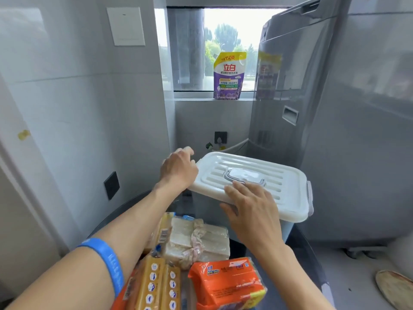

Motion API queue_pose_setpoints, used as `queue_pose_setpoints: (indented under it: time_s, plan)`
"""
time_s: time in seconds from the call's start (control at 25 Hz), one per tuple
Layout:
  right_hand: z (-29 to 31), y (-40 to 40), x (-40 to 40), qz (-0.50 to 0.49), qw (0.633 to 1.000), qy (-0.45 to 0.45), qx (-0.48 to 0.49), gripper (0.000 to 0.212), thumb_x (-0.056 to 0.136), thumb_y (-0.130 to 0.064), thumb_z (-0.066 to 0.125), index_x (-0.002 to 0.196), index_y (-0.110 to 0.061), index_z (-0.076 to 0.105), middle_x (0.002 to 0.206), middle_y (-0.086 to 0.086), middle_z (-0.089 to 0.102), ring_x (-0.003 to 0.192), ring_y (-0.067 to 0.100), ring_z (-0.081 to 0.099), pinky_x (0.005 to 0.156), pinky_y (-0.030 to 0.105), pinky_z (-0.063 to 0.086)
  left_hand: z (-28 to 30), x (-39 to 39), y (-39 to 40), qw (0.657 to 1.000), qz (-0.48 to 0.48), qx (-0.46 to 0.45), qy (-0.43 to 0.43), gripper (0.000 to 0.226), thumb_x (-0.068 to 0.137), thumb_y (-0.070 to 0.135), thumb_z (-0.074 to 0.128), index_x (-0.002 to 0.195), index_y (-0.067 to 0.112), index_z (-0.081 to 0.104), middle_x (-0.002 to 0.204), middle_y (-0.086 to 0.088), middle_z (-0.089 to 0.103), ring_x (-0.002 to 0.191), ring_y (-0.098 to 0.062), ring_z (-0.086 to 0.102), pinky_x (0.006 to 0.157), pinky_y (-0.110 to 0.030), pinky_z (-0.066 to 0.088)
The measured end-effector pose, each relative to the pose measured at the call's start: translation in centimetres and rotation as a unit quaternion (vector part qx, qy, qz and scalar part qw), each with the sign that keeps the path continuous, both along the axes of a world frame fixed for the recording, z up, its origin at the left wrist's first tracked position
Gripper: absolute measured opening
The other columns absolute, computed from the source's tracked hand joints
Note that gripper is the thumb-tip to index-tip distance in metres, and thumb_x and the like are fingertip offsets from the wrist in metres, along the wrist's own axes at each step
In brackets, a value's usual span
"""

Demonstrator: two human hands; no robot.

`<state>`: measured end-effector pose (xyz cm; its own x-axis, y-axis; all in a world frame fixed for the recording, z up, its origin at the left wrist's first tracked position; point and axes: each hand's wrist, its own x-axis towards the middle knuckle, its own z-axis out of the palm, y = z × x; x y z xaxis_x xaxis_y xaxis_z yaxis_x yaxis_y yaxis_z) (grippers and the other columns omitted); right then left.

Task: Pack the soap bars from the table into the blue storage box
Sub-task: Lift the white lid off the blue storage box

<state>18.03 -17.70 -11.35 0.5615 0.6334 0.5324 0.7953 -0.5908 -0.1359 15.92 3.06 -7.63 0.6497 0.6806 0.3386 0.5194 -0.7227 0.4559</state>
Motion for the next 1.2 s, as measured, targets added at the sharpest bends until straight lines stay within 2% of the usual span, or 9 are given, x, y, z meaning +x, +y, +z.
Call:
queue_pose_setpoints:
  time_s: [0.12, 0.2, 0.32, 0.4, 0.56, 0.76, 0.88, 1.04, 1.2]
  plan:
    - [1.2, -0.4, 0.8, 0.067, 0.994, 0.076, 0.038, 0.029, 0.089, -0.042, 0.063, 0.106, -0.022, 0.075, 0.114, -0.004, 0.074, 0.110, 0.024, 0.063, 0.093, 0.038, 0.047, 1.2, 0.1, -4.4, 0.965, -0.258, -0.007, 0.043, 0.032, 0.096, 0.036, 0.049, 0.122, 0.025, 0.064, 0.126, 0.001, 0.065, 0.117, -0.025, 0.057, 0.096, -0.037, 0.045]
    - [2.1, -1.8, 2.2, 0.040, 0.979, 0.151, 0.133, 0.019, 0.088, -0.033, 0.065, 0.098, -0.021, 0.077, 0.105, -0.005, 0.076, 0.104, 0.025, 0.063, 0.086, 0.037, 0.047, 0.2, 0.2, -6.3, 0.941, -0.323, -0.033, 0.095, 0.032, 0.100, 0.038, 0.044, 0.120, 0.024, 0.064, 0.124, 0.001, 0.063, 0.120, -0.025, 0.052, 0.102, -0.040, 0.040]
    - [1.9, -5.9, 5.2, -0.212, 0.948, 0.150, 0.184, 0.032, 0.090, -0.032, 0.060, 0.116, -0.016, 0.066, 0.120, 0.005, 0.067, 0.107, 0.036, 0.056, 0.086, 0.044, 0.042, -1.2, 0.0, -6.6, 0.952, -0.288, 0.009, 0.103, 0.039, 0.103, 0.038, 0.038, 0.139, 0.033, 0.053, 0.152, 0.004, 0.044, 0.143, -0.017, 0.032, 0.117, -0.041, 0.023]
    - [1.5, -8.3, 7.0, -0.290, 0.901, 0.249, 0.208, 0.041, 0.090, -0.041, 0.057, 0.121, -0.014, 0.058, 0.123, 0.007, 0.063, 0.106, 0.034, 0.057, 0.080, 0.040, 0.038, -1.6, 0.3, -6.4, 0.955, -0.281, 0.017, 0.099, 0.042, 0.102, 0.040, 0.037, 0.143, 0.038, 0.048, 0.159, 0.006, 0.032, 0.148, -0.012, 0.022, 0.120, -0.042, 0.016]
    - [1.0, -8.8, 8.6, -0.257, 0.833, 0.388, 0.297, 0.035, 0.085, -0.052, 0.057, 0.083, -0.017, 0.062, 0.083, 0.003, 0.070, 0.082, 0.030, 0.061, 0.068, 0.035, 0.042, -2.1, 0.4, -6.5, 0.958, -0.273, 0.028, 0.079, 0.043, 0.101, 0.040, 0.037, 0.142, 0.040, 0.048, 0.159, 0.007, 0.033, 0.148, -0.009, 0.023, 0.121, -0.040, 0.015]
    - [0.5, -8.3, 8.3, -0.248, 0.846, 0.355, 0.312, 0.048, 0.089, -0.042, 0.055, 0.053, -0.018, 0.034, 0.045, -0.006, 0.040, 0.047, 0.021, 0.038, 0.047, 0.032, 0.030, -2.2, 0.2, -6.6, 0.961, -0.266, 0.041, 0.071, 0.042, 0.101, 0.038, 0.037, 0.142, 0.040, 0.049, 0.158, 0.008, 0.034, 0.147, -0.008, 0.022, 0.121, -0.038, 0.014]
    - [0.3, -8.4, 9.0, -0.238, 0.830, 0.371, 0.342, 0.047, 0.089, -0.034, 0.055, 0.052, -0.019, 0.030, 0.043, -0.005, 0.033, 0.046, 0.021, 0.029, 0.049, 0.031, 0.026, -2.3, 0.4, -6.6, 0.961, -0.265, 0.042, 0.071, 0.042, 0.101, 0.037, 0.036, 0.142, 0.041, 0.048, 0.158, 0.009, 0.034, 0.148, -0.008, 0.022, 0.121, -0.038, 0.014]
    - [-2.2, -9.4, 9.7, -0.214, 0.735, 0.515, 0.385, 0.026, 0.093, -0.016, 0.057, 0.068, -0.012, 0.054, 0.065, 0.009, 0.050, 0.054, 0.024, 0.040, 0.054, 0.033, 0.036, -2.4, 0.1, -6.5, 0.964, -0.252, 0.047, 0.066, 0.042, 0.101, 0.037, 0.035, 0.142, 0.041, 0.048, 0.158, 0.009, 0.035, 0.147, -0.008, 0.023, 0.120, -0.038, 0.014]
    - [-2.7, -9.8, 9.6, -0.256, 0.831, 0.381, 0.314, 0.020, 0.094, -0.029, 0.050, 0.104, -0.017, 0.063, 0.098, -0.002, 0.064, 0.092, 0.027, 0.058, 0.079, 0.037, 0.044, -2.0, -0.2, -6.8, 0.963, -0.261, 0.030, 0.064, 0.045, 0.098, 0.042, 0.035, 0.140, 0.040, 0.051, 0.157, 0.007, 0.037, 0.147, -0.010, 0.025, 0.120, -0.041, 0.014]
